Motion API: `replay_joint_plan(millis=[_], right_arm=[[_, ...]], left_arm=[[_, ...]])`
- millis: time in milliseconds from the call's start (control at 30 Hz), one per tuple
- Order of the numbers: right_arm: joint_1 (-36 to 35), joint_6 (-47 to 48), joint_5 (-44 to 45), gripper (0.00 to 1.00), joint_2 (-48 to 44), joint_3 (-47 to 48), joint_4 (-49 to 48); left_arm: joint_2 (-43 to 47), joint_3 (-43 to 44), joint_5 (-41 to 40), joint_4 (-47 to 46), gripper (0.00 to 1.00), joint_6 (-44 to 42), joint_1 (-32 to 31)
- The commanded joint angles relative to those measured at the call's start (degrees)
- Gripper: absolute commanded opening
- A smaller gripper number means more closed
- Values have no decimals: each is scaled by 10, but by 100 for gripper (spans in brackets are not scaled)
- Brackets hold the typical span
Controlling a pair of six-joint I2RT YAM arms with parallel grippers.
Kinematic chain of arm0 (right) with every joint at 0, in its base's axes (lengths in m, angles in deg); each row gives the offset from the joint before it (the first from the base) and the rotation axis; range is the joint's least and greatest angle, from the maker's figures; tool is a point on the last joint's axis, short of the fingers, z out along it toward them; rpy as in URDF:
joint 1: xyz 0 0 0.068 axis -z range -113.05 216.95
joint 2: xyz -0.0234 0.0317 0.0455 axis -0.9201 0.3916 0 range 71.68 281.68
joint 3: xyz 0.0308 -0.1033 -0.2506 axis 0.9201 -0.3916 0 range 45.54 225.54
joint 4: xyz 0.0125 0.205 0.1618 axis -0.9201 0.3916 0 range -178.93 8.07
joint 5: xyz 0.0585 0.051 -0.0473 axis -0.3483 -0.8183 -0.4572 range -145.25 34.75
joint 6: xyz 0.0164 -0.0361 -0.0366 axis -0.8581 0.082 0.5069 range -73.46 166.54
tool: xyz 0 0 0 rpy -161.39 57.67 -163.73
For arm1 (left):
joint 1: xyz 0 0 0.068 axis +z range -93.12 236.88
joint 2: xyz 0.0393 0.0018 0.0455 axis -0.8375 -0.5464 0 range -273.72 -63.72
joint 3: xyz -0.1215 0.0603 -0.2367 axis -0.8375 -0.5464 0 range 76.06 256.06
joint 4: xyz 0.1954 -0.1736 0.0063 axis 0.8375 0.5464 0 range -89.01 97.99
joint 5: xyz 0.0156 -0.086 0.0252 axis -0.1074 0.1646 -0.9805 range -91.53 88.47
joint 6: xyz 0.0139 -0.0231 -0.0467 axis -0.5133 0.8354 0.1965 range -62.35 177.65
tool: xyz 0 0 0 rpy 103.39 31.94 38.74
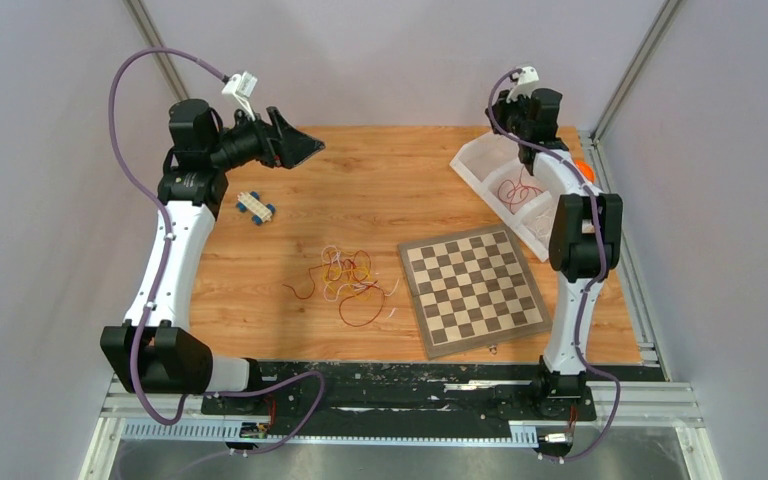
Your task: Untangle the cables
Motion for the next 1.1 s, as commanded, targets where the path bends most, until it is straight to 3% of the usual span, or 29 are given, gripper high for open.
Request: replay_joint_plan(millis=[0, 233, 467, 1067], right_arm=[[4, 68, 1, 0, 6, 31, -110], [36, 17, -50, 0, -34, -3, -111], [35, -74, -65, 0, -58, 76, -112], [48, -72, -62, 0, -94, 12, -121]], left_arm=[[10, 4, -11, 38, 100, -57, 0], [8, -4, -22, 64, 100, -89, 2], [-4, -1, -8, 52, 100, -75, 2], [-4, -11, 6, 50, 100, -73, 2]])
